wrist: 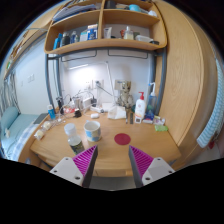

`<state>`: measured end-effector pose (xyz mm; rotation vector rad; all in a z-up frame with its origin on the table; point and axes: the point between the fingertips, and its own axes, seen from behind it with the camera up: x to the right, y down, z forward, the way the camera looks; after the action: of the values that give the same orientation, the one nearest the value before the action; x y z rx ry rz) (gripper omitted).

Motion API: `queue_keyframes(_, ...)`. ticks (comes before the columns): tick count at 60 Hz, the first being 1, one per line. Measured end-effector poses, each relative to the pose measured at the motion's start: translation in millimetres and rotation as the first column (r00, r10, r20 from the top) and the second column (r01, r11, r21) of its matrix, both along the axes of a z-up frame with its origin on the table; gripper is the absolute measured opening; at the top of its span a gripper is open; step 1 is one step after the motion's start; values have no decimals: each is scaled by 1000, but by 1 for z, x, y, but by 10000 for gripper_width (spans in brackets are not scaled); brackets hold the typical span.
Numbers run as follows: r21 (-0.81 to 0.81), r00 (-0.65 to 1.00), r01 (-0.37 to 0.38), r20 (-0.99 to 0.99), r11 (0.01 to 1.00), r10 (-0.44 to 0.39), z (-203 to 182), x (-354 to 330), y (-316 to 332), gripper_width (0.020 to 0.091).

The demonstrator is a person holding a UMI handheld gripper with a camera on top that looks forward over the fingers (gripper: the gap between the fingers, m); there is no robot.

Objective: Pour water

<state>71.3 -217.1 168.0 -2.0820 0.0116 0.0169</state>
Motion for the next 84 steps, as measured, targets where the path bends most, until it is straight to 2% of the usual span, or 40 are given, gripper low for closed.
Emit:
queue_keyframes(8,-69,998,-58,-15,996,57,-42,-48,-31,618)
queue_keyframes(9,-64,998,-66,-20,996,65,-19,-36,-19,617)
queue_keyframes(11,-69,996,-88,-20,994,87,-57,-68,-33,618)
queue_keyframes(20,-15,990,-135,-37,991,134,-86,-121,-9,625)
queue_keyframes(34,93,985,-166,-40,982,171,-88,-156,63,624)
queue_keyframes(48,173,990,-144,12,974,144,-94,-153,106,628)
queue_keyframes(51,205,989,-143,2,968,145,-93,-155,111,598)
queue_keyframes(54,234,989,-143,-10,962,149,-91,-157,114,501)
queue_keyframes(55,242,988,-147,-13,959,154,-91,-158,115,440)
queue_keyframes(64,308,980,-196,24,931,198,-86,-170,119,391)
queue_keyframes(72,341,990,-140,48,930,132,-84,-164,124,298)
queue_keyframes(79,339,987,-152,96,928,127,-85,-168,128,288)
queue_keyframes(84,306,982,-184,100,934,161,-86,-177,131,286)
